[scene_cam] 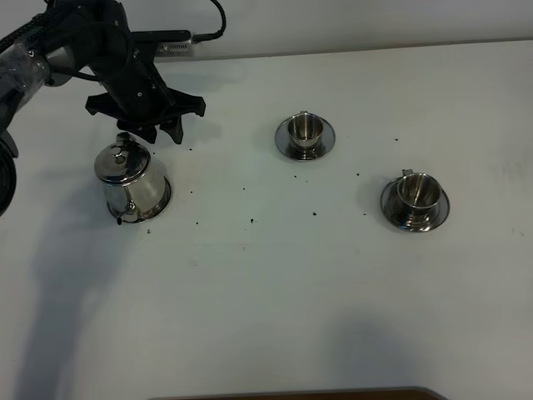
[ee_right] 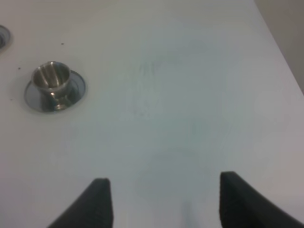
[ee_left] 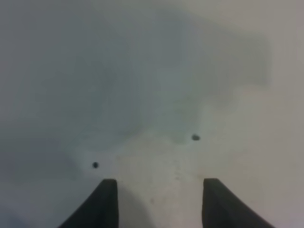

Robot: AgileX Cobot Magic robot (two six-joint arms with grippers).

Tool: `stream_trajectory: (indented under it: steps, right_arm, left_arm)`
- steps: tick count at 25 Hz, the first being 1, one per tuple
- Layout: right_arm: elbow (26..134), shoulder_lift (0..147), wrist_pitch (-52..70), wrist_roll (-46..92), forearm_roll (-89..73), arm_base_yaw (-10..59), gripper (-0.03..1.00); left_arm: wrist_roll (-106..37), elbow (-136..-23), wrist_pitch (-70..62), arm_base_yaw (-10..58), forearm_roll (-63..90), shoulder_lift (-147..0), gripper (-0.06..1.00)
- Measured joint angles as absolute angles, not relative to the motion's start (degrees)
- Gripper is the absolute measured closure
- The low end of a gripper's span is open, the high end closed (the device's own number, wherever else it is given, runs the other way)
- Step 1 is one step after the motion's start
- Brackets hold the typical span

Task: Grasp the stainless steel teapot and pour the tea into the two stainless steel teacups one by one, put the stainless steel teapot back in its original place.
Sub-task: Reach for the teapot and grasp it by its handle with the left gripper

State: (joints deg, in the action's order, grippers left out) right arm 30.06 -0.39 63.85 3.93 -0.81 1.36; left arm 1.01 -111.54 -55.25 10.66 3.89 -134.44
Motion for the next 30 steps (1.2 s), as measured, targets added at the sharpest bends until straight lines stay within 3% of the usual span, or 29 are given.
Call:
stream_trajectory:
  steps: [30]
  right_arm:
    - [30.1, -0.4, 63.8, 4.0, -0.8, 1.4, 0.48]
  left_arm:
    - [1.2, -111.5, -68.5, 1.6, -0.7, -134.4, 0.5]
